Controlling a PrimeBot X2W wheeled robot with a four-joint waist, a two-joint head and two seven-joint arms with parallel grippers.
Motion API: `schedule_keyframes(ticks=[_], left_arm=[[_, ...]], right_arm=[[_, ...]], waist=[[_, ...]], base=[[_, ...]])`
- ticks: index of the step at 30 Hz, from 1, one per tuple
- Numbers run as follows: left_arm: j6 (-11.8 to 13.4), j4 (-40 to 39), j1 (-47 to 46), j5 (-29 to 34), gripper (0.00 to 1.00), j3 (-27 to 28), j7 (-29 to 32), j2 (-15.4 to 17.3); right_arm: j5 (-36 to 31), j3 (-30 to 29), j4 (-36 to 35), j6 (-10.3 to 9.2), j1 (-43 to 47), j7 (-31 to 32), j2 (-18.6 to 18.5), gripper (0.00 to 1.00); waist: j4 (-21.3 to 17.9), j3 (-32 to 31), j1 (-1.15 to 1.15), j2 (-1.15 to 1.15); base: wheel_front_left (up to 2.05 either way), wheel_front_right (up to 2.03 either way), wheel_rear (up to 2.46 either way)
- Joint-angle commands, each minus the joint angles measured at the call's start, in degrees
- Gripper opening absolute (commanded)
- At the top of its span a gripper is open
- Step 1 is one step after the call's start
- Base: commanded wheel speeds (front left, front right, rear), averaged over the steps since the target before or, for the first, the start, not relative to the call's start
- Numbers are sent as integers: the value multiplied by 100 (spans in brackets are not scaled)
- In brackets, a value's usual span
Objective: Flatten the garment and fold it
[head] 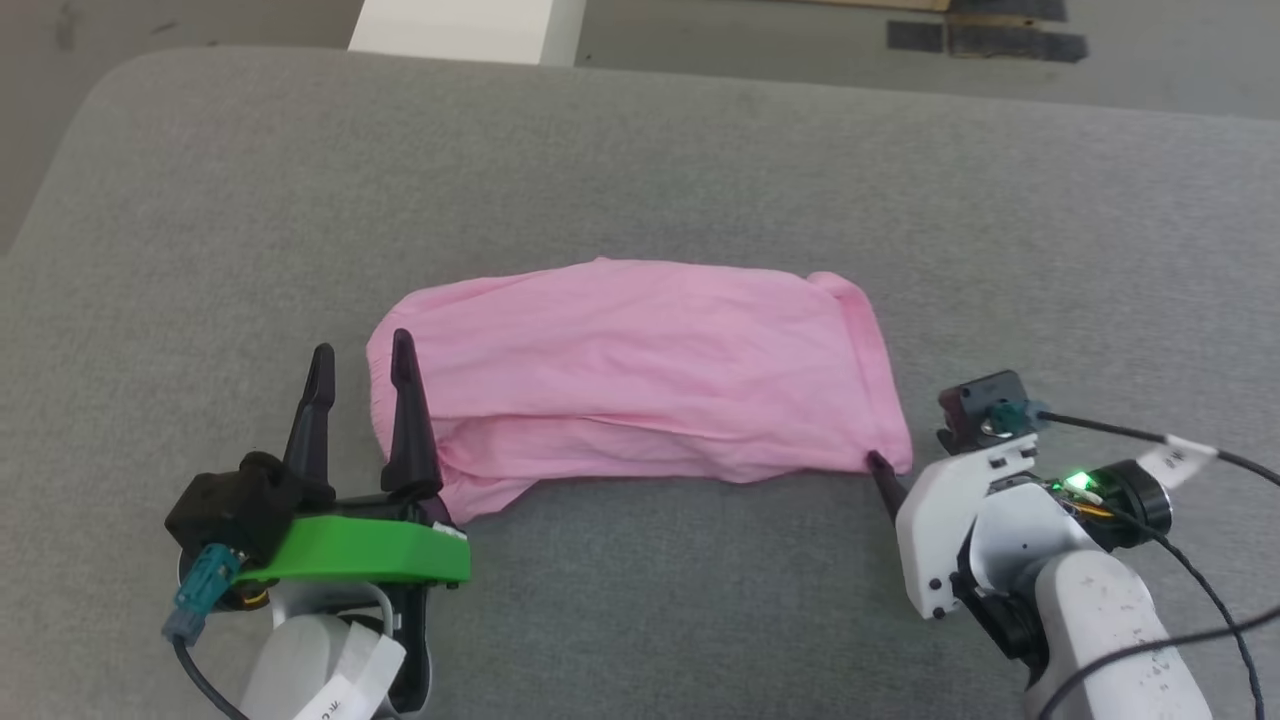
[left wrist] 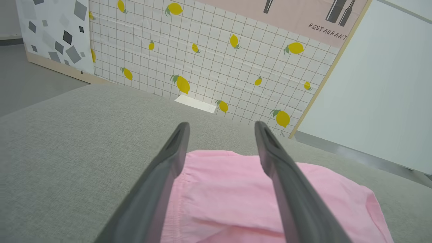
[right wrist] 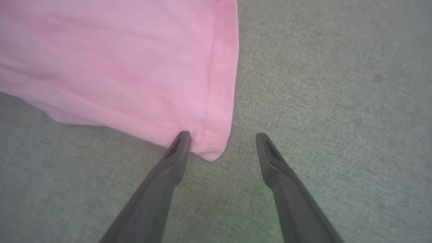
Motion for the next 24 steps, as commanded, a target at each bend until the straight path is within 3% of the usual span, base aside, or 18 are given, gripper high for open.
schedule_keyframes(ticks=[1, 4, 5, 6, 7, 8, 12, 18, 24], left_arm=[[-89, 34, -89, 83, 100, 57, -26, -42], [-229, 105, -125, 148, 100, 139, -26, -106], [-271, 129, -138, 171, 100, 168, -26, -118], [-296, 145, -141, 185, 100, 190, -26, -125], [-316, 151, -133, 201, 100, 208, -26, -131], [-325, 156, -125, 209, 100, 222, -26, -134], [-312, 239, -82, 134, 100, 246, -26, -139], [-350, 360, 86, 209, 100, 191, -27, -140], [-637, 607, 249, 315, 100, 118, -27, -139]], right_arm=[[-82, 47, 77, -9, -126, 177, -5, 100], [-197, 92, 147, -9, -221, 526, -5, 100], [-197, 116, 174, -9, -226, 682, -5, 84], [-199, 140, 185, -9, -220, 809, -5, 48], [-189, 168, 174, -9, -204, 935, -5, 6], [-179, 176, 143, -9, -188, 1000, -5, 0], [-158, -20, -130, -9, 4, 986, -5, 0], [2, -803, -764, -9, 699, 794, -5, 0], [264, -1313, -1321, -9, 1396, 686, -5, 0]], waist=[[224, 225, 0, 0], [297, 304, 0, 0], [310, 318, 0, 0], [316, 323, 0, 0], [319, 321, 0, 0], [315, 312, 0, 0], [245, 171, 0, 0], [6, -203, 0, 0], [-295, -507, 0, 0]], base=[[0, 0, 0], [0, 0, 0], [0, 0, 0], [0, 0, 0], [0, 0, 0], [0, 0, 0], [0, 0, 0], [0, 0, 0], [0, 0, 0]])
